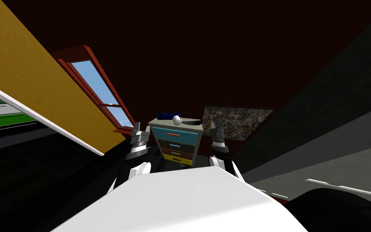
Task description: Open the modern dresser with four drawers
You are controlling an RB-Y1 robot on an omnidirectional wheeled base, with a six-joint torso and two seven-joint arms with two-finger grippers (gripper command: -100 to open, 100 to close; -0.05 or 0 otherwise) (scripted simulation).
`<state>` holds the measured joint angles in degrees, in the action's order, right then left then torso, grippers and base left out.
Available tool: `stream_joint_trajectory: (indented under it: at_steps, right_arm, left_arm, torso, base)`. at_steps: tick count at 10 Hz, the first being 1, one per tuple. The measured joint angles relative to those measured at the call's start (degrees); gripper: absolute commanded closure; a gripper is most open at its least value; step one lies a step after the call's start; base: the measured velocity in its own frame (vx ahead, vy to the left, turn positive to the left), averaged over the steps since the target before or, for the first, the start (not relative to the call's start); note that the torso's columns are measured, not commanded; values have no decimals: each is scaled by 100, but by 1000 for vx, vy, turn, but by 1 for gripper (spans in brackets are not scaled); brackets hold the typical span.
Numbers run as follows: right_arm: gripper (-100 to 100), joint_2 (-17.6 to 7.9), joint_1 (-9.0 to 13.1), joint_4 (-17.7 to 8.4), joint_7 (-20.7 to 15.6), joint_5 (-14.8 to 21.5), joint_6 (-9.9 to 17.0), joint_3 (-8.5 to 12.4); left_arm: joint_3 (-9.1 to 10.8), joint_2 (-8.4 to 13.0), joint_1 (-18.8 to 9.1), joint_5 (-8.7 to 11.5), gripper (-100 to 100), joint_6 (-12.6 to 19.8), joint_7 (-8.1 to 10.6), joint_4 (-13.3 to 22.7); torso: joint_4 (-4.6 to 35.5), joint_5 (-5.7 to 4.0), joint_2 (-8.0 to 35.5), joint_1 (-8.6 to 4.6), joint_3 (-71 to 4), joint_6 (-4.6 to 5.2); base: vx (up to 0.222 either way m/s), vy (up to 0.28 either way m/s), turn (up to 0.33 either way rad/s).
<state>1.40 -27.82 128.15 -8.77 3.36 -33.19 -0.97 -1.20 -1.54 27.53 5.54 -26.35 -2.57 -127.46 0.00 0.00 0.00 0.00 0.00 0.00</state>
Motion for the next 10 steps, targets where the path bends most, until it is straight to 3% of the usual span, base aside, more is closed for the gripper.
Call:
stream_joint_trajectory:
  at_steps: [2, 9, 10]
  right_arm:
    - [0, 0, 0, 0, 0, 0, 0, 0]
    - [0, 0, 0, 2, 0, 0, -1, 0]
    - [0, 0, 0, 2, 0, 0, -1, 0]
  left_arm:
    - [0, 0, 0, 0, 0, 0, 0, 0]
    - [0, 0, 0, 0, 0, -1, 0, -2]
    - [0, 0, 0, 0, -100, -1, 0, -2]
  torso:
    - [600, 0, 597, 0, -1200, 0]
    - [3537, 0, 3539, 0, -7073, 0]
    - [3960, 0, 3962, 0, -7919, 0]
  base:
    - [0, 0, 0]
    - [0, 0, 0]
    - [9, 3, -15]
